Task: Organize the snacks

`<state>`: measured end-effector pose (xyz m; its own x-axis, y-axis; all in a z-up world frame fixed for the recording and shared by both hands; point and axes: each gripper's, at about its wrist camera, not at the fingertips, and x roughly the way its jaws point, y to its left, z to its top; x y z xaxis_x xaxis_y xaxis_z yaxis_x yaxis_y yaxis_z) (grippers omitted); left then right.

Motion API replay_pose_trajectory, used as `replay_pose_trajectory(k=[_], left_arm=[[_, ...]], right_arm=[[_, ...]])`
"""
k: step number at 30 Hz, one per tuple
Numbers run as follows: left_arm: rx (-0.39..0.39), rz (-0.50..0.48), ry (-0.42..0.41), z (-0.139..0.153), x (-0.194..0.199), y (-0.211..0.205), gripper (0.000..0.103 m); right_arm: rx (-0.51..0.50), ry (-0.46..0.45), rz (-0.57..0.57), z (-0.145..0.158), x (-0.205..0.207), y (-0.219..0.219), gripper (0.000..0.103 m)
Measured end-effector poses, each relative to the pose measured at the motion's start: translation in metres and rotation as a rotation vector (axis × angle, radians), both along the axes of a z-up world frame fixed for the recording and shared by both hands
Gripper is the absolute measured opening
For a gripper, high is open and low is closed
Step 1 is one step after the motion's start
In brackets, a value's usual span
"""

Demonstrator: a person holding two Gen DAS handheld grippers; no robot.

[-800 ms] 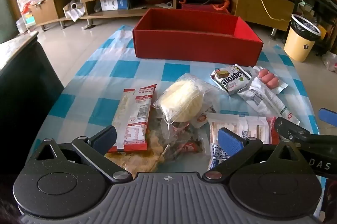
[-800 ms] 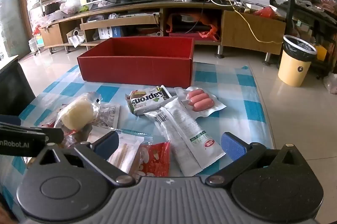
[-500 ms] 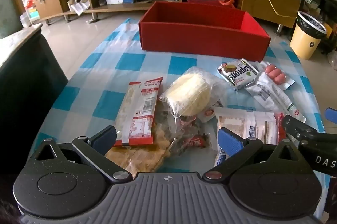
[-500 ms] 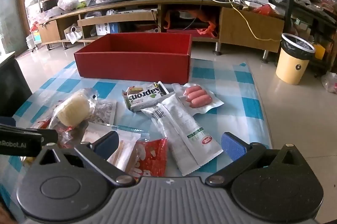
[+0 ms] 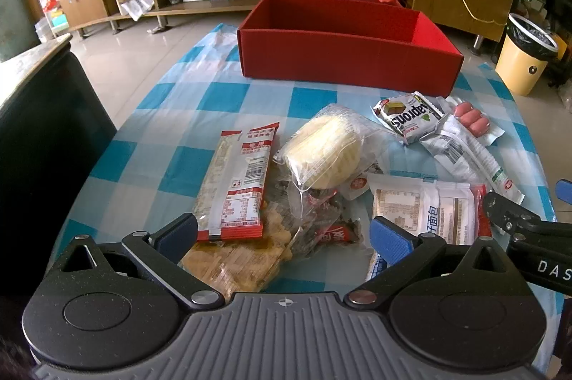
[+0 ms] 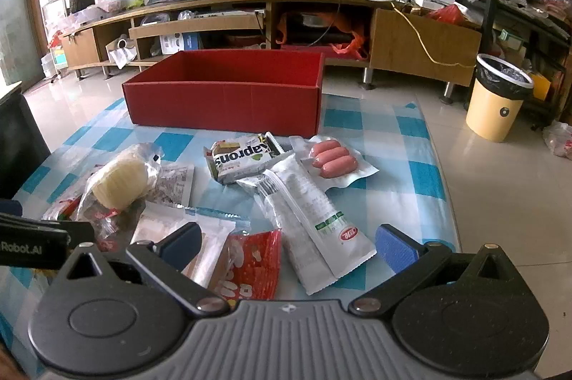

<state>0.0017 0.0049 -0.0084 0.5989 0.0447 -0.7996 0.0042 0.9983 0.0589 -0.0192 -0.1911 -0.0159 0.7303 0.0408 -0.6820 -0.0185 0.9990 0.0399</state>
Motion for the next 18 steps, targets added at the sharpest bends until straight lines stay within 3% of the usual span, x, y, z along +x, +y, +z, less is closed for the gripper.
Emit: replay_pose_trajectory(k=[18], left_arm=[[0.000,0.003,0.002,-0.0011,-0.0002,0.0013,0.103]], right_arm=[[-0.010,0.020,0.009,-0.0020,0.0010,0.0036,0.103]])
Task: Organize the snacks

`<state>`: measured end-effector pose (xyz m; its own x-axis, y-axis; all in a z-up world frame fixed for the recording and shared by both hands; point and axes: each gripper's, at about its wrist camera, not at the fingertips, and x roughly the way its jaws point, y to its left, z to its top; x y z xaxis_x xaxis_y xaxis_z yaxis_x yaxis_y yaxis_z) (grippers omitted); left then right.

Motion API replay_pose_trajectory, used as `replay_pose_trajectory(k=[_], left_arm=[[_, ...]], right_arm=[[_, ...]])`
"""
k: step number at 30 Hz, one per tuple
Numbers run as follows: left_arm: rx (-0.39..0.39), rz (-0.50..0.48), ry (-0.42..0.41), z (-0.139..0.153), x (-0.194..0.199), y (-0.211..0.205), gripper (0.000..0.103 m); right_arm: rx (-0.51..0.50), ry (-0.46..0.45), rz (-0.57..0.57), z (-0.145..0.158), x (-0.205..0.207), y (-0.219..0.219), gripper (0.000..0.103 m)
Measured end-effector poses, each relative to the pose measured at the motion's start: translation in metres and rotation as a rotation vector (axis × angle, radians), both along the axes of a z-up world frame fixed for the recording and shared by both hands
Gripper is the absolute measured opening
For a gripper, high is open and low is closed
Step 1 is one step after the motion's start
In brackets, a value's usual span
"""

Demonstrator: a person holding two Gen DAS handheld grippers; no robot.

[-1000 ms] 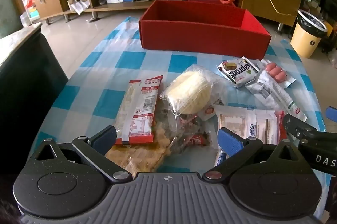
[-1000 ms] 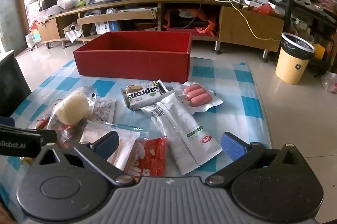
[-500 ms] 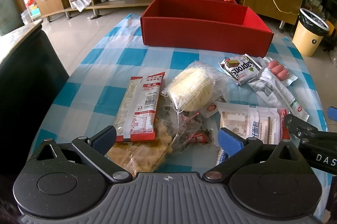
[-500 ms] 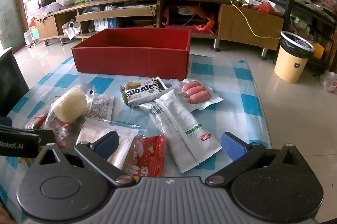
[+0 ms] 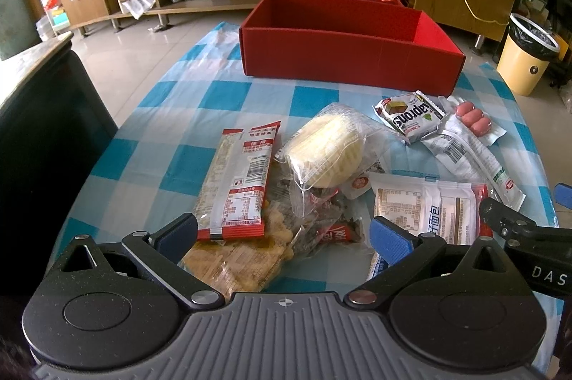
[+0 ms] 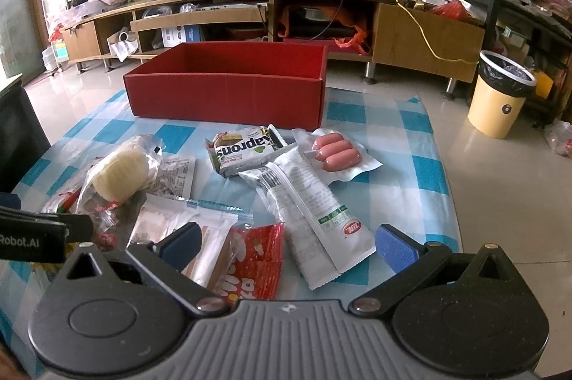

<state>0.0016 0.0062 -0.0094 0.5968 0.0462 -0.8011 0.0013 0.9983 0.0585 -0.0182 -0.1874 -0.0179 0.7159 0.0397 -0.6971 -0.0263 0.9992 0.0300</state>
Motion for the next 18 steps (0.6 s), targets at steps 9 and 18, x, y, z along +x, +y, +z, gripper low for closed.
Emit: replay_pose_trajectory(k=[9,18], left_arm=[[0.001,0.000,0.000,0.0001,-0.0001,-0.0003,0.103],[0.001,0.000,0.000,0.0001,0.0000,-0.0004,0.103]], right_arm=[[0.001,0.006,0.004,-0.0009,0.0007,0.0007,0.103],[-0.001,0.015,0.008,-0.0017,0.0009,0.0015,0.103]])
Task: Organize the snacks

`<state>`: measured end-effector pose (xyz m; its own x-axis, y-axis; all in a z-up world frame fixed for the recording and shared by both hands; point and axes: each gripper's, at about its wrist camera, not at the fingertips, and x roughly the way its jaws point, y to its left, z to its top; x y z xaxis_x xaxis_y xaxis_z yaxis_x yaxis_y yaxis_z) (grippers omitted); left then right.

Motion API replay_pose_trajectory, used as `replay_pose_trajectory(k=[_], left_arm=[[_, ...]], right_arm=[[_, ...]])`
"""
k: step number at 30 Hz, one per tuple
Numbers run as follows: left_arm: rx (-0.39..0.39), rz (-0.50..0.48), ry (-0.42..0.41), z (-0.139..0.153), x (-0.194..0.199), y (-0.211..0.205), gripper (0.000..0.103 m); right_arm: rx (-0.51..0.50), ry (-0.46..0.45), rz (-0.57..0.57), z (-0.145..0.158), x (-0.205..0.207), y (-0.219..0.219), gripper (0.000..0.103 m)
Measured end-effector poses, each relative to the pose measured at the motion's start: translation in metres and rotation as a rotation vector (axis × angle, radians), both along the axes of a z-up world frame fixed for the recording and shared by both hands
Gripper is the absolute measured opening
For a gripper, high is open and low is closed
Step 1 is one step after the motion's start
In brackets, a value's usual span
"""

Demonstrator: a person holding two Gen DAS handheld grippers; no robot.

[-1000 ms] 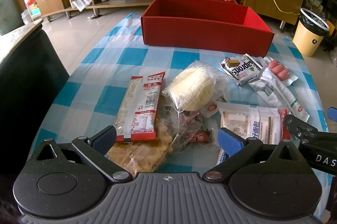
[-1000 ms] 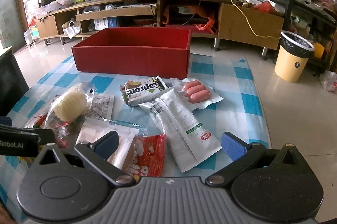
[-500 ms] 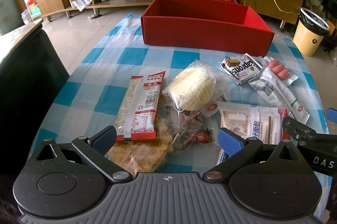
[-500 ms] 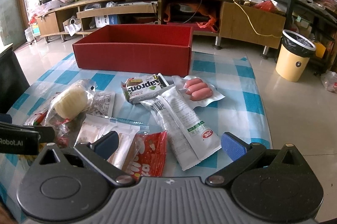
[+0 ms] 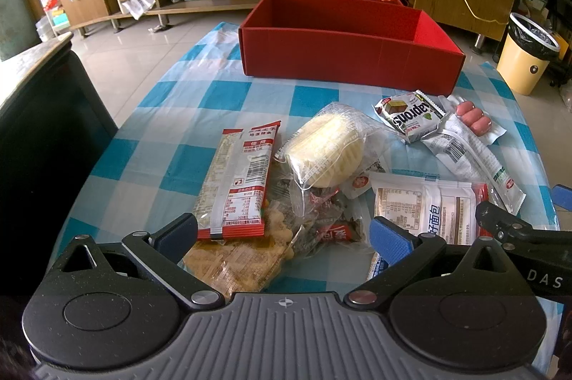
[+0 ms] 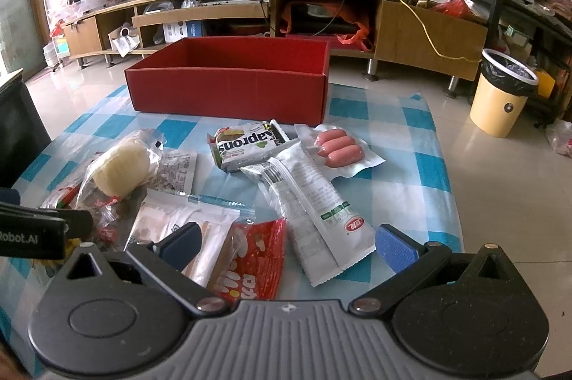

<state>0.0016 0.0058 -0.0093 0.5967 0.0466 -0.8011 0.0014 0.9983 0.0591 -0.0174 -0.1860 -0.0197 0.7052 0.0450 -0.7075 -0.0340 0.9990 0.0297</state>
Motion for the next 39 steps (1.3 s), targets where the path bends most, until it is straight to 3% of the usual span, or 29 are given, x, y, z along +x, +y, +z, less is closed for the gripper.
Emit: replay_pose_trajectory(k=[39], left_arm=[[0.001,-0.002,0.005,-0.0018,-0.0009,-0.0005,0.103]], right_arm=[[-0.009,0.029,0.038,-0.0045,0.0037,0.0073,0.103]])
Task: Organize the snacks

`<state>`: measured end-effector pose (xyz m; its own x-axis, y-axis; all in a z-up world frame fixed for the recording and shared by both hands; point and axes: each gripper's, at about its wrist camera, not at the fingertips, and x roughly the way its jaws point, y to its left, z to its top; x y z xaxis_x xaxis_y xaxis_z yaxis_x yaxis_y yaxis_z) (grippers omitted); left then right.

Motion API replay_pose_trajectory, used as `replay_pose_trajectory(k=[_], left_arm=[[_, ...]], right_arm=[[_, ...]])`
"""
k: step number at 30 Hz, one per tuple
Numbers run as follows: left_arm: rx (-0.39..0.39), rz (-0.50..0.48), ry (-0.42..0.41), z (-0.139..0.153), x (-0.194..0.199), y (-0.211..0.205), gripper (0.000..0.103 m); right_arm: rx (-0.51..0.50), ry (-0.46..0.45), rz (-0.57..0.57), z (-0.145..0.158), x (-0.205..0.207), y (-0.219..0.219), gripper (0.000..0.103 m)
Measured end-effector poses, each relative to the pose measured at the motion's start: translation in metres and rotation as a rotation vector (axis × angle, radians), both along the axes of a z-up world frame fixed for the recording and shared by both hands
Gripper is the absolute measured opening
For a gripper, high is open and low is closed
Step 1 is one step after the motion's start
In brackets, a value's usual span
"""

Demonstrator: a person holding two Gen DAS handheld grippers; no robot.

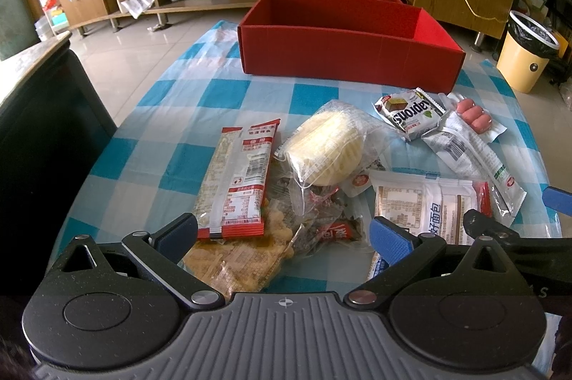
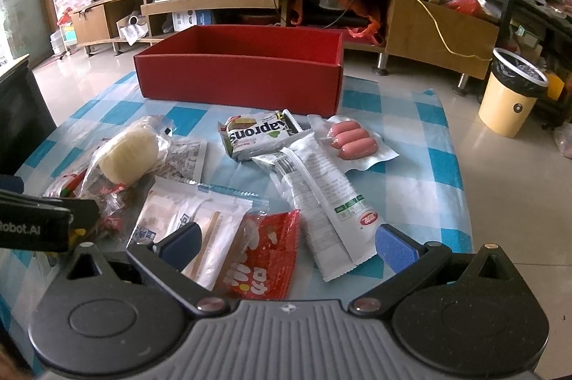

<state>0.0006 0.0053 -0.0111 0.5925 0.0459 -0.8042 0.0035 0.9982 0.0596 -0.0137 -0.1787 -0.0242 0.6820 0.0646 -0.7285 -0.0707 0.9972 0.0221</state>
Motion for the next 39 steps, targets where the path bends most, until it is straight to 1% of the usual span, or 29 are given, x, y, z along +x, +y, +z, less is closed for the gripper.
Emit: replay_pose_trajectory(k=[9,12,16,19,22,25,27,31,32,35,37,38,39], left_arm=[[-0.002,0.009,0.002,0.003,0.000,0.007,0.103],[-0.016,0.024,0.003,0.005,0.000,0.015,0.103],[-0.011,0.038,0.019,0.004,0.004,0.020,0.103],[-0.025,0.059,0.015,0.007,0.006,0.029,0.103],[-0.045,0.085,0.003,0.013,0.009,0.040,0.103],[-0.054,0.111,0.008,0.015,0.012,0.050,0.103],[-0.067,0.124,0.013,0.015,0.014,0.054,0.103],[-0.087,0.119,0.019,0.017,0.014,0.056,0.103],[-0.090,0.116,0.020,0.017,0.013,0.056,0.103],[-0.113,0.112,0.027,0.017,0.013,0.059,0.103],[-0.132,0.114,0.029,0.018,0.013,0.062,0.103],[-0.138,0.115,0.030,0.018,0.013,0.063,0.103],[-0.143,0.116,0.030,0.018,0.013,0.064,0.103]], right_arm=[[0.008,0.011,0.006,-0.001,0.001,0.002,0.103],[0.018,0.017,0.018,-0.001,0.001,0.003,0.103],[0.014,0.024,0.044,-0.001,0.001,0.010,0.103],[0.016,0.043,0.068,-0.003,0.002,0.017,0.102],[0.040,0.060,0.102,-0.002,0.002,0.028,0.102],[0.021,0.061,0.134,-0.001,0.000,0.042,0.102],[0.004,0.077,0.141,-0.004,0.001,0.050,0.102],[-0.001,0.151,0.104,-0.017,0.010,0.061,0.102],[-0.010,0.157,0.088,-0.021,0.010,0.064,0.102],[-0.037,0.133,0.070,-0.024,0.011,0.073,0.102],[-0.030,0.143,0.070,-0.025,0.014,0.075,0.103],[-0.002,0.164,0.066,-0.028,0.017,0.074,0.103],[-0.005,0.199,0.061,-0.033,0.021,0.075,0.103]])
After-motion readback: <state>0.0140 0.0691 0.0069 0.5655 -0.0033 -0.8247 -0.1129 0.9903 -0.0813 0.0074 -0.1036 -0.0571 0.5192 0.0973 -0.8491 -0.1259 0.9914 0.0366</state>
